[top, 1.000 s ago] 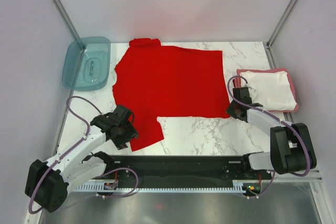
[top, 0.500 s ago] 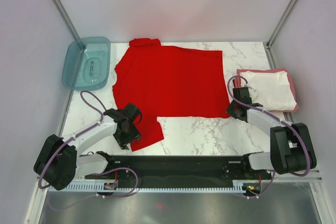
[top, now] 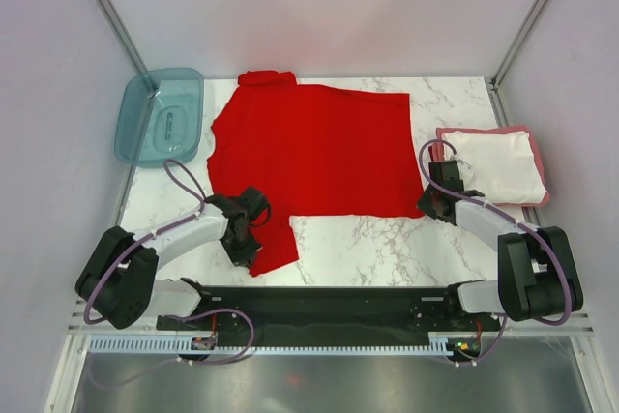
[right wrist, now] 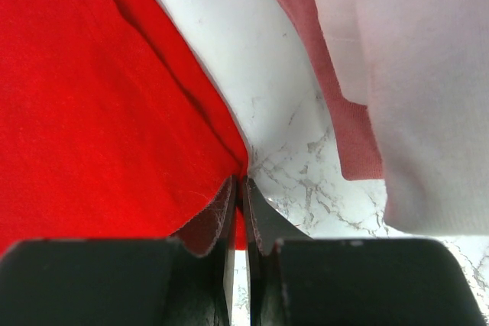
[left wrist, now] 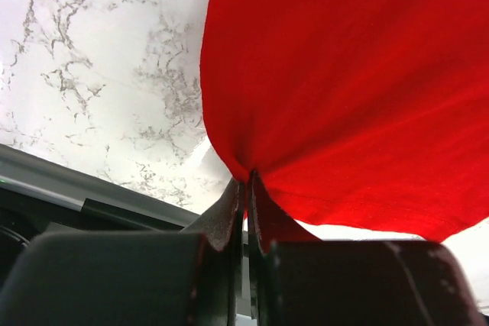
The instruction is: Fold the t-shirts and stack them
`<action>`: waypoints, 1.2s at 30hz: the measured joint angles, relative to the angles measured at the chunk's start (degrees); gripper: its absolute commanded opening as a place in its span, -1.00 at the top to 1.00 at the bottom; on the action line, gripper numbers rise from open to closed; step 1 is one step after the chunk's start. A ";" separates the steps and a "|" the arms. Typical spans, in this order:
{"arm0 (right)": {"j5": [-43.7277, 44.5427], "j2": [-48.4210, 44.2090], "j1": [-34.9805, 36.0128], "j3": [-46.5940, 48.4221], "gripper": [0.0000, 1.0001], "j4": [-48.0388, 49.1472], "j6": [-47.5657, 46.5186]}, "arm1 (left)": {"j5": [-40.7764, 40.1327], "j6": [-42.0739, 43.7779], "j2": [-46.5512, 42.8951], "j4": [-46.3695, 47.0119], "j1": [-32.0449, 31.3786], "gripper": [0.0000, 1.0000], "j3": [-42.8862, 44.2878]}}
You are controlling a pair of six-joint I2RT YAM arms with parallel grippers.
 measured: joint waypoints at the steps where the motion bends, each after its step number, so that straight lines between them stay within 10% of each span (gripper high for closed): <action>1: 0.00 0.00 0.00 0.00 0.74 0.00 0.00 | 0.02 0.07 0.02 -0.02 0.00 0.96 0.02; 20: 0.07 -1.33 0.00 1.25 1.00 -2.75 -0.39 | -0.94 3.87 -6.60 -3.63 1.75 0.96 16.52; 36: 0.94 5.38 0.00 16.35 1.00 -7.39 0.39 | -1.36 8.72 2.89 -5.05 15.82 0.96 37.92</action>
